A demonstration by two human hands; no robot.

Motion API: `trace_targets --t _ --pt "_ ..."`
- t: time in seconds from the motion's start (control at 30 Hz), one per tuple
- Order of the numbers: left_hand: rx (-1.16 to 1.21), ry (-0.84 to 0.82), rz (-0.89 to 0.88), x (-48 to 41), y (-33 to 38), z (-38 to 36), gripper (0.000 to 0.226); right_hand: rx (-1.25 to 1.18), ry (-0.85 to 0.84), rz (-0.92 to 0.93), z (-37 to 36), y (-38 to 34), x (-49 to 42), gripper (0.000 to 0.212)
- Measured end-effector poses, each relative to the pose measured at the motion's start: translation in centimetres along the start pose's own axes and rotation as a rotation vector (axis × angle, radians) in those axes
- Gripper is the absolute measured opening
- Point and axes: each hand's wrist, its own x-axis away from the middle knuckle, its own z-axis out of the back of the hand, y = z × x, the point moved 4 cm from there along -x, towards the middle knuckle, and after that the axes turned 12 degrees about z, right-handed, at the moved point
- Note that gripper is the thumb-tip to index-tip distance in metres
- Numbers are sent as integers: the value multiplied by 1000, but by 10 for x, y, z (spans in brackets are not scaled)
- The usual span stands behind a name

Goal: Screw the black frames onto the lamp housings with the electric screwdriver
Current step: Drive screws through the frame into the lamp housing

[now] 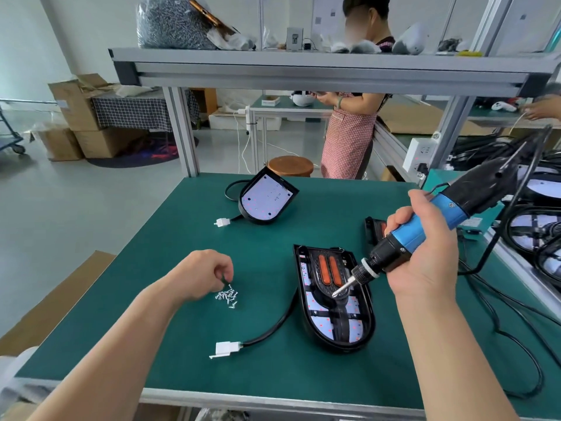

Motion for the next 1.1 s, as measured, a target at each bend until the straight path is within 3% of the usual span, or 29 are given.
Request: trace_targets --t 0.1,0.27,0.43,0.57,0.8,0.9,1.1 --pt "-62 -42 -38 1 1 2 38 10 24 -1 5 -2 1 12" --pt "-195 -46 -127 -3 10 -1 17 25 59 1 12 -1 3 10" --pt "-239 6 -170 -2 13 0 17 22 85 -2 13 0 5 11" --pt "401 86 -80 12 24 5 18 17 101 2 14 -2 4 12" --pt "1314 -238 -108 50 85 -11 13 26 148 11 14 -6 1 25" --pt "1571 -348 -49 64 108 -25 15 8 173 31 10 -13 1 28" --pt "1799 -506 103 80 135 -48 3 -28 214 89 -7 -29 -2 20"
